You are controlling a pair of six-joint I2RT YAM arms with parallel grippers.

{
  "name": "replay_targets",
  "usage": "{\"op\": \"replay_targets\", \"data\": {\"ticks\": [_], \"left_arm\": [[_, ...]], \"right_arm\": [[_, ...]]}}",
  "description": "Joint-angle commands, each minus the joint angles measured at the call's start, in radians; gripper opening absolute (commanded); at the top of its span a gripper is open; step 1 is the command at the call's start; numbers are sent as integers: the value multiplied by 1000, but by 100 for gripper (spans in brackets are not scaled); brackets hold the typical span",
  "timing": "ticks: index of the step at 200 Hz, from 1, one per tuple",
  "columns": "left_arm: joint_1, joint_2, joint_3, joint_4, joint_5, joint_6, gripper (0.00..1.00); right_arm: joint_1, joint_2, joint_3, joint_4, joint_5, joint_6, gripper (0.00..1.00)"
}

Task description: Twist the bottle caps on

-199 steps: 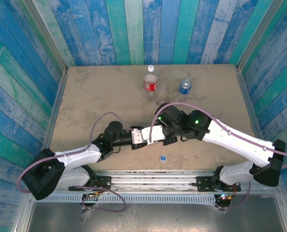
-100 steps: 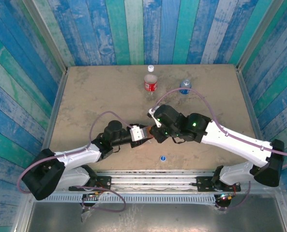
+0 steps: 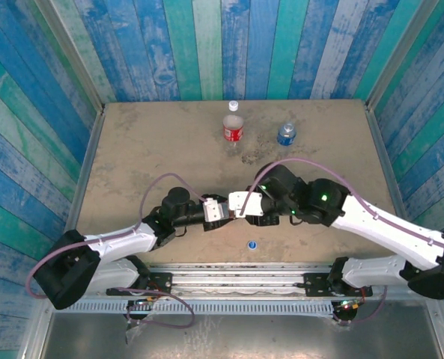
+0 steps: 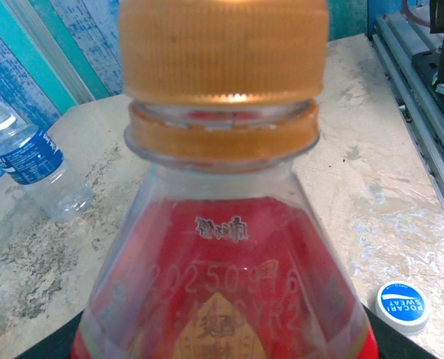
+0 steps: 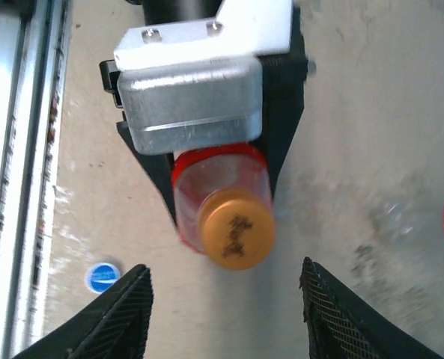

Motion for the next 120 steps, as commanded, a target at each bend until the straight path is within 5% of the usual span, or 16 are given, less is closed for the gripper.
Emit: {"op": "replay_targets", "data": {"ticks": [1, 60, 120], "left_arm": [[-3, 9, 18, 17, 29, 14, 54], [-3, 7, 15, 15, 24, 17, 54], [-4, 10, 16, 19, 25, 13, 54]], "right_arm": [[-5, 85, 79, -87, 5, -229, 49], [-9, 155, 130, -164, -19, -264, 37], [-8, 163, 124, -178, -47, -241, 37]]}}
